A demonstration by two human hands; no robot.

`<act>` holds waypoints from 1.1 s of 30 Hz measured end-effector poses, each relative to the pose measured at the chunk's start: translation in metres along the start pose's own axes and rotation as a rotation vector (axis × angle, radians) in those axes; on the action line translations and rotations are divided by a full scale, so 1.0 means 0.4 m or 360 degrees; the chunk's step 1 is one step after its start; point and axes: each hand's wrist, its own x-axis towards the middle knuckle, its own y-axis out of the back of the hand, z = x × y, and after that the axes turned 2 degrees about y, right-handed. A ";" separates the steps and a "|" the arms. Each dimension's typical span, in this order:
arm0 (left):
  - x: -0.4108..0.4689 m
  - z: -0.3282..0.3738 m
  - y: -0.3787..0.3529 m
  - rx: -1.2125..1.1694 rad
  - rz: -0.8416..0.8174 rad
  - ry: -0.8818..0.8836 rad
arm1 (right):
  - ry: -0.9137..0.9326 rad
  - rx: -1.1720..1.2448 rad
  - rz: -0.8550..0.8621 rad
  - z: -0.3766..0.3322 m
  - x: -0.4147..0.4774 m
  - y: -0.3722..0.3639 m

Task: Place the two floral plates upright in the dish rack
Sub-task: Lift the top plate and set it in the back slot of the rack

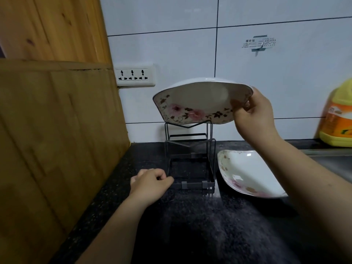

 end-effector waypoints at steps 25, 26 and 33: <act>0.005 0.003 -0.001 0.0019 0.0010 0.0001 | -0.0370 0.0148 -0.0288 0.085 -0.049 -0.066; 0.006 0.003 -0.002 0.0023 0.0010 0.0001 | -0.0381 0.0155 -0.0289 0.088 -0.050 -0.067; 0.006 -0.003 -0.003 0.0010 0.0029 -0.0006 | -0.0408 0.0149 -0.0321 0.098 -0.050 -0.065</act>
